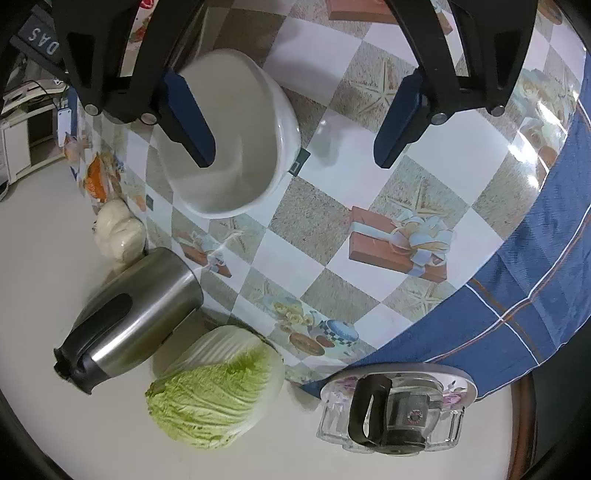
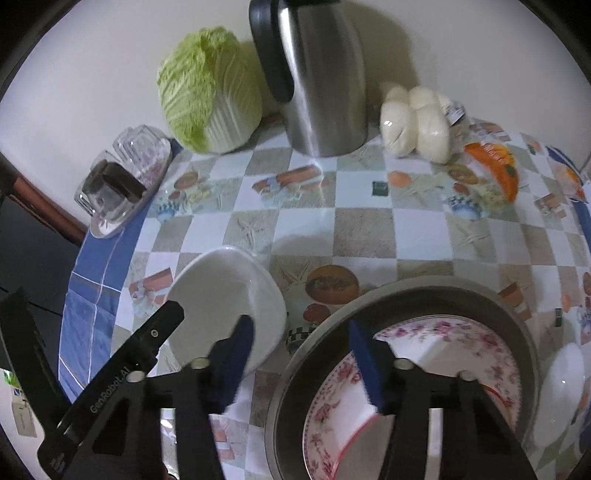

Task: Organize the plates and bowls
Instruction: 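Move both tools to the square white dish rim, then close both grippers on the square white dish rim and lift it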

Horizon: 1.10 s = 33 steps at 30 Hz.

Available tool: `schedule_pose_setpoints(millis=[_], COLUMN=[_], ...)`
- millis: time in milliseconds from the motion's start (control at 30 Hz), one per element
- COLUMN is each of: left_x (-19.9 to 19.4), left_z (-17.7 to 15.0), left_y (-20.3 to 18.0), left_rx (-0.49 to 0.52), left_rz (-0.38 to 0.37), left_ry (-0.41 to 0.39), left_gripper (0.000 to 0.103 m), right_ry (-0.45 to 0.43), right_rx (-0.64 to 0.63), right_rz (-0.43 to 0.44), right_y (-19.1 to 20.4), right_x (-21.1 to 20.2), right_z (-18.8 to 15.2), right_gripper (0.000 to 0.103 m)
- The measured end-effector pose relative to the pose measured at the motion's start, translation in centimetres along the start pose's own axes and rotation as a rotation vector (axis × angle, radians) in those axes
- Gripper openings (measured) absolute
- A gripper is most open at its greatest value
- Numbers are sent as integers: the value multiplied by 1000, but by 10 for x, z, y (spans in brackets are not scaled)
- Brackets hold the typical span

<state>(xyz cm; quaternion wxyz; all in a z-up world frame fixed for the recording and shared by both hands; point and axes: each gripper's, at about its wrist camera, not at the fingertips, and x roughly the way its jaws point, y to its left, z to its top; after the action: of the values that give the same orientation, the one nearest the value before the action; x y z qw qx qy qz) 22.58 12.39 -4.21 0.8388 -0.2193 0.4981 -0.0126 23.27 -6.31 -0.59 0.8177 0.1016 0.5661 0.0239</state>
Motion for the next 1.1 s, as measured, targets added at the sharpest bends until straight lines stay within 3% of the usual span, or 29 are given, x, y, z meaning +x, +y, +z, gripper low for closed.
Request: schedule_pose_setpoints(millis=[133,267,333,567,733,1100], left_x=[13,23,30,40,39,27], left_z=[0,-1,-2,-6,-6,-11], left_y=[3,5,6,7,8,25], left_rx=[-7,-6,-6,-10,-16,-34], left_rz=[-14,-1,6,-8,-49,-21], left_ry=[30,61,84,108,113,142], left_gripper=[71,62,47,39,20,18], right_ry=[17,27,34,53,62,72], right_rx=[-11,-29,-40,-68,-74,-104], right_rz=[7,8,3,-18,-21,2], right_y=[5,11,14,23,25,38], right_x=[15,26,32,50,55,51], right_z=[1,4,4,0,-3,-20], right_gripper=[40,29,25,19,14,14])
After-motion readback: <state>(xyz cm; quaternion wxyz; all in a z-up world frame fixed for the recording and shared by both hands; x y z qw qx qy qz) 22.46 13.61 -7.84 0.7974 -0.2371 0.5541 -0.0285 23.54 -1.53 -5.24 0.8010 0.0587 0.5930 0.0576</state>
